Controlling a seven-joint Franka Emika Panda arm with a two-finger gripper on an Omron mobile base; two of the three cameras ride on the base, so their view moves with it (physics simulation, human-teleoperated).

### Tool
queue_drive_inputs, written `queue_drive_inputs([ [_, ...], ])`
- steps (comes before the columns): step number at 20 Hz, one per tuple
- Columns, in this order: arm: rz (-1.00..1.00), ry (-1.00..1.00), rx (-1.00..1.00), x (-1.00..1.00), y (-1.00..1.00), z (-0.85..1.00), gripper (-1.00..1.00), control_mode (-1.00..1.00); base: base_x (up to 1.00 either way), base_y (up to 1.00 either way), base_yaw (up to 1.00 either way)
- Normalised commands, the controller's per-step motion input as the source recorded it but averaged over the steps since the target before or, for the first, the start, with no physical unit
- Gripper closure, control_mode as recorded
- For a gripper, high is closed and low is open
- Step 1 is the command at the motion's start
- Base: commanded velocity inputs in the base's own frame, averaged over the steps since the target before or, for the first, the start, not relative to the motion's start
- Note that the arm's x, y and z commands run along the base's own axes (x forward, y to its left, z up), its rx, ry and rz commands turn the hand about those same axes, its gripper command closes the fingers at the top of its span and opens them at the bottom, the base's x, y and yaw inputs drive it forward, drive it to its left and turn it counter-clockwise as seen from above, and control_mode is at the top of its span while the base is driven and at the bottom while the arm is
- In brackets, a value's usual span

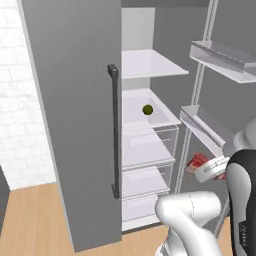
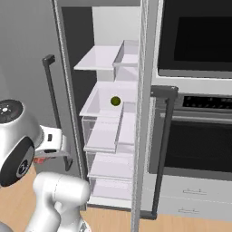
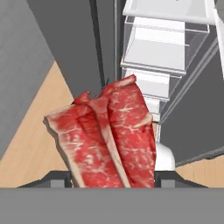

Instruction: Place one lime and one steak in each tupperware on the nearby counter, to pack two identical lunches.

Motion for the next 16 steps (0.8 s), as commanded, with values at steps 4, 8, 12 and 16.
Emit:
queue_drive_inputs([
  [4,0.0,0.0,0.0,0.0,0.0,0.0,1.0,1.0,-1.0,-0.5,-0.06],
  [8,0.0,0.0,0.0,0.0,0.0,0.0,1.0,1.0,-0.59,-0.99,-0.27],
  [12,0.0,0.0,0.0,0.0,0.0,0.0,1.0,1.0,-0.23,-1.0,-0.29],
  [16,0.0,0.0,0.0,0.0,0.0,0.0,1.0,1.0,-0.02,-1.0,-0.37],
])
